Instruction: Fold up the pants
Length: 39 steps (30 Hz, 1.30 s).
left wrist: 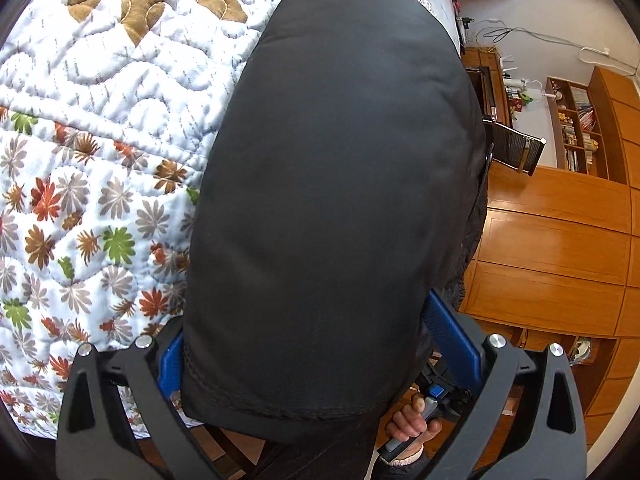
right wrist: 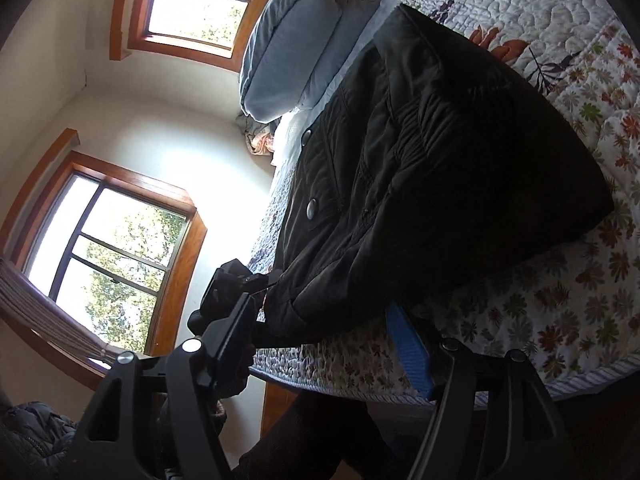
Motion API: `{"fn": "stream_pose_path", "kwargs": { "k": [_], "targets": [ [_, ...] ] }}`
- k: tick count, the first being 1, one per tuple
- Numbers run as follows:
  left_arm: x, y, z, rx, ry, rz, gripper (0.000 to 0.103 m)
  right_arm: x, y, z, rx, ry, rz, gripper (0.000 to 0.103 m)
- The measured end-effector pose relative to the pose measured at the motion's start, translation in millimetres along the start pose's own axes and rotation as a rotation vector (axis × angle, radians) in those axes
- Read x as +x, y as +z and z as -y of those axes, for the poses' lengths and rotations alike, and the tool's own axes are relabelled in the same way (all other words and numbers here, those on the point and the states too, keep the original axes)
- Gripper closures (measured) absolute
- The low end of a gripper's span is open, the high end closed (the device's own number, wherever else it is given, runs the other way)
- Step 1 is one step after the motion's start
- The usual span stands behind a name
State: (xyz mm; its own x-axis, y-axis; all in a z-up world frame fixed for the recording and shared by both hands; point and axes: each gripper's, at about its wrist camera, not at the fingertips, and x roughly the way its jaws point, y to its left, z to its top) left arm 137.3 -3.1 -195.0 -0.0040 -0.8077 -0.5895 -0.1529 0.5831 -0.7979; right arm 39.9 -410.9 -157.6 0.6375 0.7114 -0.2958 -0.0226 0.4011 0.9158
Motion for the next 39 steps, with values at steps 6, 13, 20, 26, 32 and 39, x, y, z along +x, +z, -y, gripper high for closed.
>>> {"fn": "stream_pose_path", "kwargs": {
  "k": [6,13,20,26,32,39],
  "targets": [
    [0.1,-7.2,13.7,0.047,-0.016,0.005,0.004,-1.2,9.3,0.7,-0.03,-0.062,0.036,0.078],
    [18.9,-0.8,8.9,0.009,-0.034,-0.012,0.004,-11.8,6.4,12.2,0.016,-0.076,0.049,0.088],
    [17.7,2.4,7.2,0.023,-0.042,-0.022,0.004,-49.4,19.4,9.0,0.017,-0.087,0.123,0.038],
    [19.4,5.2,10.2,0.046,-0.005,-0.041,0.004,-93.0,63.5,20.5,0.074,-0.135,0.147,0.01],
    [20.7,7.3,7.2,0.019,-0.013,-0.049,0.004,-78.7,98.5,41.9,0.09,-0.188,0.027,0.007],
    [20.0,3.1,18.6,0.056,0.023,-0.026,0.004,-50.1,101.8,49.0,0.036,-0.237,-0.059,0.007]
  ]
}}
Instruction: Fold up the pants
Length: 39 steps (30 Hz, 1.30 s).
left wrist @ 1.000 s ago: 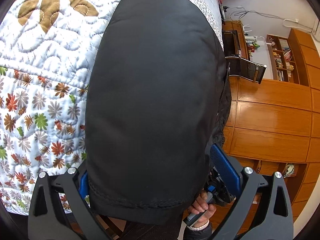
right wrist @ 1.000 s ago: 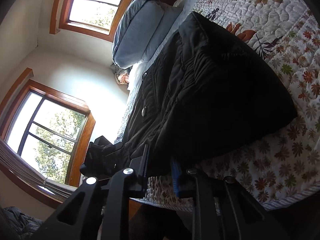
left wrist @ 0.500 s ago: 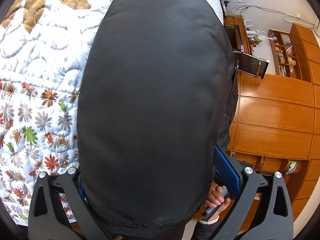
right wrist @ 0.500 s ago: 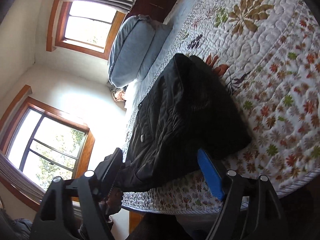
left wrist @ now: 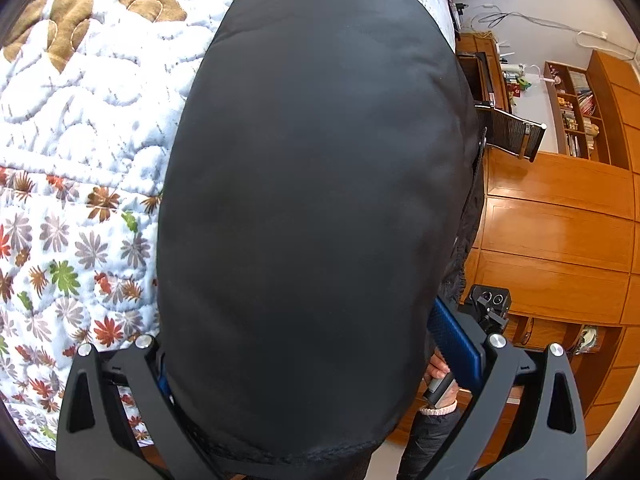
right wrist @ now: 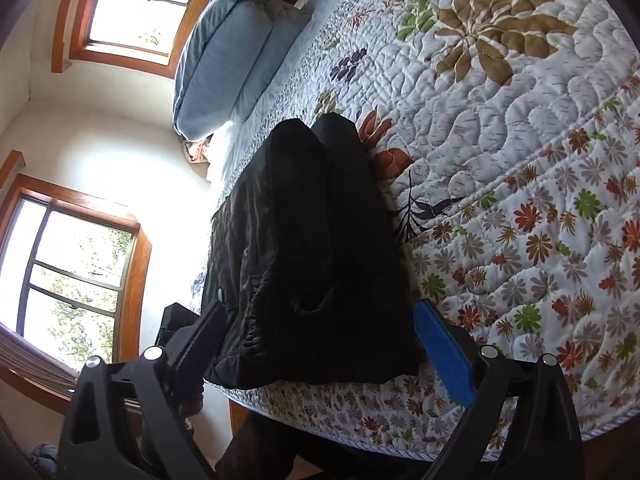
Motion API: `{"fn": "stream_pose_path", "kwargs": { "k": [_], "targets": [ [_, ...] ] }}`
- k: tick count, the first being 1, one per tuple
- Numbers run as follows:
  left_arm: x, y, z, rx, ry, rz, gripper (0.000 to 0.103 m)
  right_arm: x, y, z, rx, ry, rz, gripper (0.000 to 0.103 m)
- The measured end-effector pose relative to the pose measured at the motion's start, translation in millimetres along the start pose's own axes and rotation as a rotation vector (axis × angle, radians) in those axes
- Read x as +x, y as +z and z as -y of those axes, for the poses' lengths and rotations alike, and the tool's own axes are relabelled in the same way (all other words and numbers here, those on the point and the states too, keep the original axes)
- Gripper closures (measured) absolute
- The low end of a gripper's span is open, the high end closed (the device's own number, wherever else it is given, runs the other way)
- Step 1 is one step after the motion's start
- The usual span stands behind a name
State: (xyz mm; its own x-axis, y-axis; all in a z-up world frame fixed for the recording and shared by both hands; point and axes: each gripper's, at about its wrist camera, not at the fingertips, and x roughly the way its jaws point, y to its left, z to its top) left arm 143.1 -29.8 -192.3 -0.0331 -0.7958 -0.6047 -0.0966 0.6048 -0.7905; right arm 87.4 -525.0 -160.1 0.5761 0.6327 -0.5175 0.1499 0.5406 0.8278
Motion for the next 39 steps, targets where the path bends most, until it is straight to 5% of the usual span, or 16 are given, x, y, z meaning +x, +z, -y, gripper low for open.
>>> {"fn": "stream_pose_path", "kwargs": {
  "k": [10,20,27,34,39],
  "targets": [
    [0.6,-2.4,29.3,0.104,0.176,0.066,0.002,27.9,6.8,-8.1,-0.071,-0.049,-0.065,0.005],
    [5.7,-6.1,51.1,0.184,0.328,0.094,0.002,73.4,20.3,-52.5,-0.257,-0.263,-0.174,0.003],
    [7.2,-9.8,58.8,0.215,0.4,0.127,0.002,77.6,14.3,-60.0,-0.277,-0.308,-0.171,0.005],
    [8.3,-17.2,69.3,0.271,0.489,0.177,0.002,69.6,-1.1,-71.3,-0.363,-0.353,-0.122,0.031],
    [10.1,-13.8,74.0,0.282,0.52,0.193,0.002,70.6,-6.4,-83.6,-0.399,-0.391,-0.096,0.039]
  ]
}}
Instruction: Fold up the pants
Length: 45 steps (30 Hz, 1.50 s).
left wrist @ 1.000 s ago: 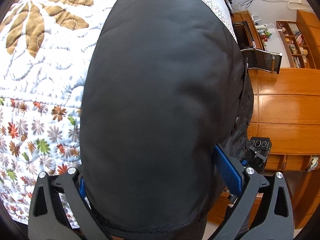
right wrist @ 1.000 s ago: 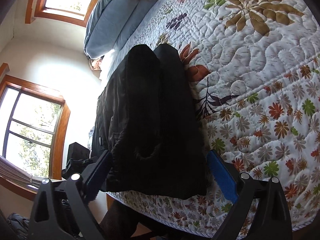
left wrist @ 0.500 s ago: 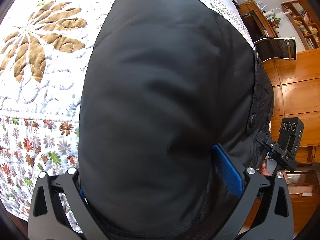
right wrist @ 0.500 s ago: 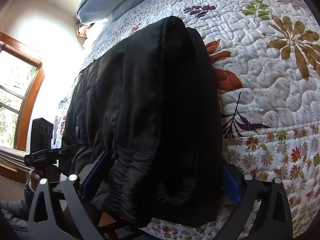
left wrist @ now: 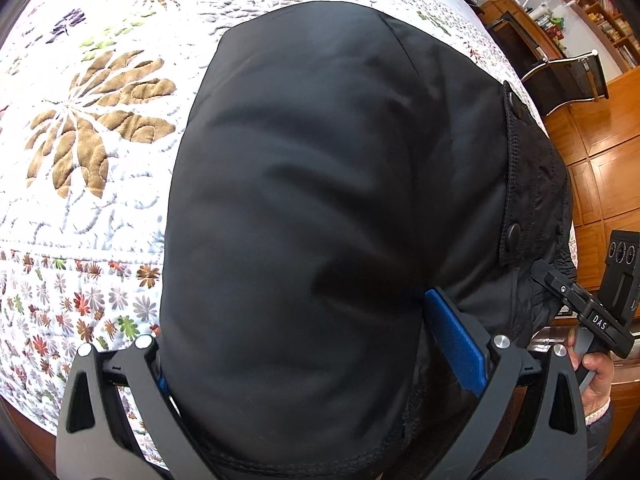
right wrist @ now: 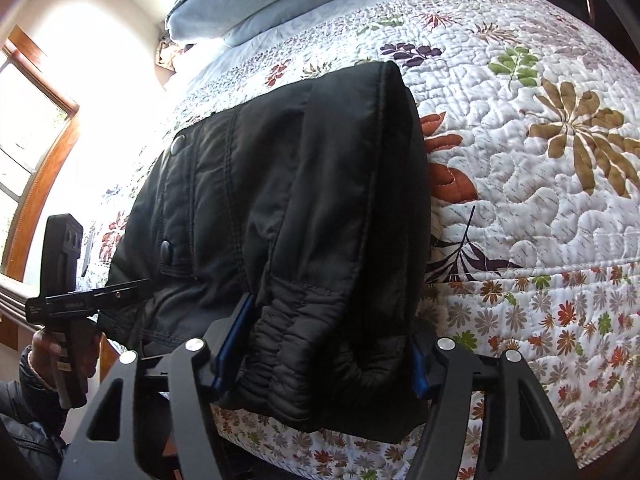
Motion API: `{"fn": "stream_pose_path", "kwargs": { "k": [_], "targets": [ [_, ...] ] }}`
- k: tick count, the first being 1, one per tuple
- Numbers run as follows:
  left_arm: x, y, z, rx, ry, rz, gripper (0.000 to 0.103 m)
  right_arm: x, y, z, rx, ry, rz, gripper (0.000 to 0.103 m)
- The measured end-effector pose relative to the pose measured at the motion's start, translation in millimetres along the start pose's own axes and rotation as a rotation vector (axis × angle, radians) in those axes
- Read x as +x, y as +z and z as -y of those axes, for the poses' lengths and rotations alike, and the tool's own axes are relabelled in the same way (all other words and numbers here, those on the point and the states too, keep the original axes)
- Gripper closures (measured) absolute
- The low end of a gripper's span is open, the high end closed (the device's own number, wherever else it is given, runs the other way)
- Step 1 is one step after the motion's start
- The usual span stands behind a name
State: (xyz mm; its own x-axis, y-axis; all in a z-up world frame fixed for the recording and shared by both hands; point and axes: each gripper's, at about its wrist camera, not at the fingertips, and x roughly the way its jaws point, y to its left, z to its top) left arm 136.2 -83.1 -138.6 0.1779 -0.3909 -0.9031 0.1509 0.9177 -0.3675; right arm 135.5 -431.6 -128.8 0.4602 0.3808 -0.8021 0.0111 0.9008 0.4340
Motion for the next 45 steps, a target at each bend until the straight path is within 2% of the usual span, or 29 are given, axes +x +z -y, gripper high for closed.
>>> {"fn": "stream_pose_path", "kwargs": {
  "k": [9,21,26,39,45],
  "targets": [
    [2.9,20.3,12.7,0.031,0.032,0.017,0.002,-0.3,6.2,-8.4,0.003,-0.007,0.005,0.04],
    [-5.0,45.1,-4.2,0.021,0.043,0.046,0.002,12.5,29.8,-32.0,-0.036,0.0,0.004,0.041],
    [-9.9,60.3,-23.4,-0.01,0.05,0.061,0.002,28.7,50.3,-50.8,-0.071,0.008,-0.007,0.041],
    [-26.5,127.3,-88.7,-0.09,0.112,0.113,0.002,98.0,117.7,-107.9,-0.123,0.053,-0.042,0.041],
    [-31.4,153.3,-103.6,-0.105,0.144,0.124,0.002,119.4,134.1,-123.1,-0.135,0.067,-0.053,0.041]
  ]
}}
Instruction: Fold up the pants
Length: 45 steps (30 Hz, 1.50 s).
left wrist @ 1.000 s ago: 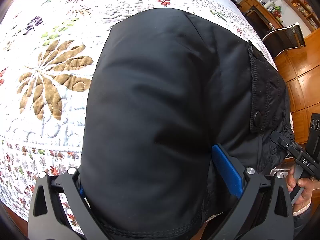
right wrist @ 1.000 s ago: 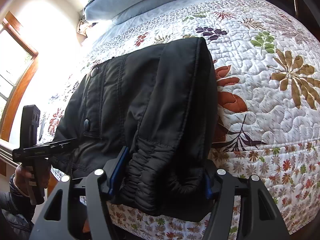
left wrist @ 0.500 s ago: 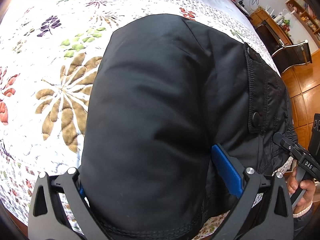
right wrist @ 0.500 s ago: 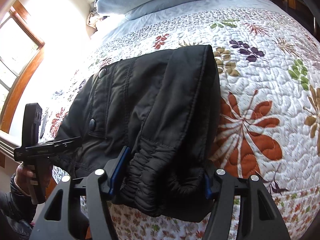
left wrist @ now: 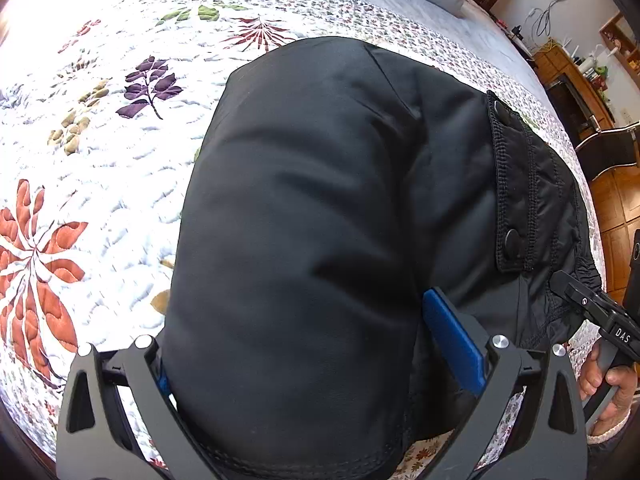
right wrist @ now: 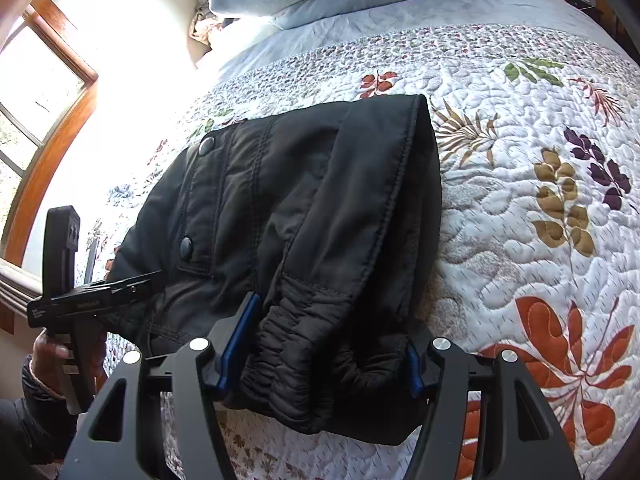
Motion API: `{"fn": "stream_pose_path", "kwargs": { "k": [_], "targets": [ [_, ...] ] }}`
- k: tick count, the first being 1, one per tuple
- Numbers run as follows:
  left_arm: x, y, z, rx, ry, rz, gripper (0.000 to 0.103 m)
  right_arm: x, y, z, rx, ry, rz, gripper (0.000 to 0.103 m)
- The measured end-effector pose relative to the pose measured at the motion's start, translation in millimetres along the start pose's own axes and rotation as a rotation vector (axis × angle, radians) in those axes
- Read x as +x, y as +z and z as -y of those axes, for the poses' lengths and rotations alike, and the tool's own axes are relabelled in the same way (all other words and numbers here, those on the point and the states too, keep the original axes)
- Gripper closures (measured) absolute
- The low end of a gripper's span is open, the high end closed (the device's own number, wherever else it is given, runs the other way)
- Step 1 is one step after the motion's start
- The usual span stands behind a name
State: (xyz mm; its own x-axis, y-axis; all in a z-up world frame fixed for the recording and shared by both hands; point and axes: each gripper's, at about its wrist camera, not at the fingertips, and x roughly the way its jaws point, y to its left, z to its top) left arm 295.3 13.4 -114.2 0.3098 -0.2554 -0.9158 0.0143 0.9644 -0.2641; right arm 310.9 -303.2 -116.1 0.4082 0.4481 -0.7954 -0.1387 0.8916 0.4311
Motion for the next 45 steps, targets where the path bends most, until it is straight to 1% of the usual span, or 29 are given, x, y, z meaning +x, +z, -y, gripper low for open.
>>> {"fn": "stream_pose_path", "kwargs": {
  "k": [10,12,14,15,22,25,26,27,35,41,42,45],
  "targets": [
    [2.0,30.3,-3.7,-0.024,0.023,0.011,0.002,22.7,24.2,-14.2,-0.006,0.001,-0.013,0.041],
    [3.6,37.5,0.8,-0.025,0.032,0.016,0.002,27.6,29.7,-13.8,-0.002,0.003,-0.011,0.041],
    [3.7,50.9,-3.6,-0.027,0.039,0.02,0.002,32.4,35.7,-12.8,0.003,0.007,-0.01,0.041],
    [6.3,49.0,-3.6,-0.026,0.041,0.021,0.002,34.4,38.1,-11.6,0.009,0.009,-0.009,0.041],
    [15.0,76.1,9.1,-0.017,0.057,0.031,0.002,47.2,56.0,-3.9,0.029,0.02,-0.005,0.041],
    [15.3,82.3,17.0,-0.017,0.063,0.036,0.002,53.0,64.5,-1.4,0.036,0.022,-0.003,0.041],
    [21.7,85.4,12.2,-0.017,0.064,0.038,0.002,54.3,66.4,-0.3,0.038,0.024,-0.002,0.041],
    [21.0,84.5,14.5,-0.017,0.068,0.04,0.002,55.5,68.1,1.3,0.042,0.027,0.0,0.041],
    [32.2,109.0,31.1,0.0,0.093,0.054,0.002,60.9,75.8,12.9,0.073,0.046,0.016,0.041],
    [43.3,122.3,41.7,0.009,0.096,0.059,0.003,59.8,79.0,18.6,0.078,0.048,0.024,0.041],
    [41.1,118.0,34.9,0.011,0.095,0.06,0.003,58.7,78.9,19.8,0.078,0.048,0.024,0.041],
    [45.5,125.3,40.0,0.016,0.095,0.062,0.003,56.1,79.3,23.2,0.078,0.046,0.027,0.041]
  ]
}}
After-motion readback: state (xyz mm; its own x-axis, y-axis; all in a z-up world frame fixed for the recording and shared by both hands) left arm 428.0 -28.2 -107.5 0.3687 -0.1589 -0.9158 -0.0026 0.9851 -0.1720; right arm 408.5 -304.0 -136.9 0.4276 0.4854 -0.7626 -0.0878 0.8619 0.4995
